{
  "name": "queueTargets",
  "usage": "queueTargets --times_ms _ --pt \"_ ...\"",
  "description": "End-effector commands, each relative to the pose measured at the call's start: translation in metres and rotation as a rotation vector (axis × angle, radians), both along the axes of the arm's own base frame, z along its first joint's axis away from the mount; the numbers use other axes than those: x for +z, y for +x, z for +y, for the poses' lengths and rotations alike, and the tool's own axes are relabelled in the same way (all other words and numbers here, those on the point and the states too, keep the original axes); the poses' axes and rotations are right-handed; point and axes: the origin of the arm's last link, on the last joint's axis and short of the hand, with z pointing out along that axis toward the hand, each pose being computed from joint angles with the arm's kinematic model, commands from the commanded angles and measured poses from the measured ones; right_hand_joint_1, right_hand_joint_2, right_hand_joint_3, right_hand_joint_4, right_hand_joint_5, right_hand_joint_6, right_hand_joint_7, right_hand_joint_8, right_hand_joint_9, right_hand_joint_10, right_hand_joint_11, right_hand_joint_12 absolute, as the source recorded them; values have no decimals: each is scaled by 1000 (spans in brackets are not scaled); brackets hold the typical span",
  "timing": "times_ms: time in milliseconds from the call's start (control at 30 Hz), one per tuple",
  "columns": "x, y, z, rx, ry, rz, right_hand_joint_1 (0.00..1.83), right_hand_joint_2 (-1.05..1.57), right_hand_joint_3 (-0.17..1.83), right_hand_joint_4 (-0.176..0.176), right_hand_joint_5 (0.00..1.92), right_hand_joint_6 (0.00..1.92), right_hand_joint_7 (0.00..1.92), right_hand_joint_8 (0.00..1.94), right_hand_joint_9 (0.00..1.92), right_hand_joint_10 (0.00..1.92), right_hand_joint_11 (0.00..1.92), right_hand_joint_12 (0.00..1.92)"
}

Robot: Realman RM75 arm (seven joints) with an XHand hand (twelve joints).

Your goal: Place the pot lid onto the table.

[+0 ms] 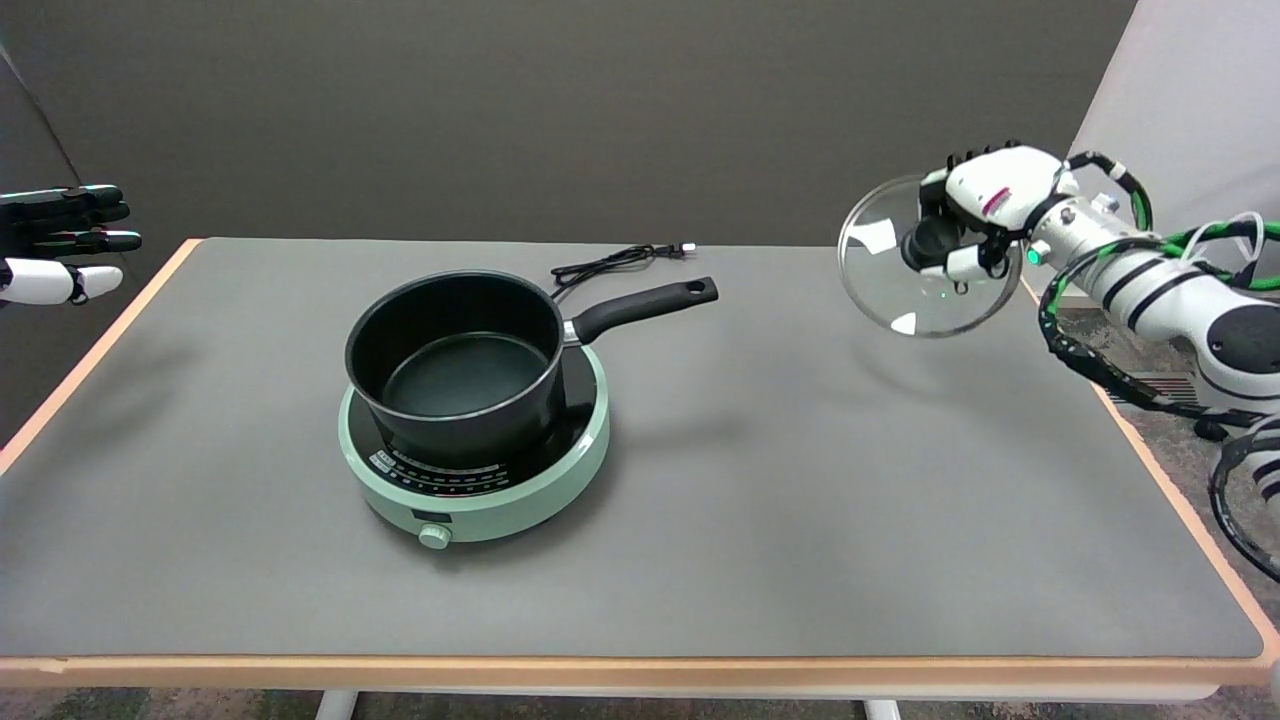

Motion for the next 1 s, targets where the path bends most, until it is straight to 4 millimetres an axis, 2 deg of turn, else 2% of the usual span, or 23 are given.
queueTargets --times_ms 33,300,700,1000 --pt "18 -50 16 -139 -37 -65 1218 1055 268 -107 725 1289 979 1191 888 1404 723 1367" --pt "19 -72 13 -197 -42 -87 1217 1056 267 -105 725 1291 978 1193 888 1406 723 1368" --pt "7 -86 -13 -248 -10 -103 1216 1060 264 -103 721 1296 974 1197 883 1418 712 1385" --pt "15 -81 -19 -230 -40 -117 1215 1062 262 -102 719 1299 971 1201 881 1424 704 1402"
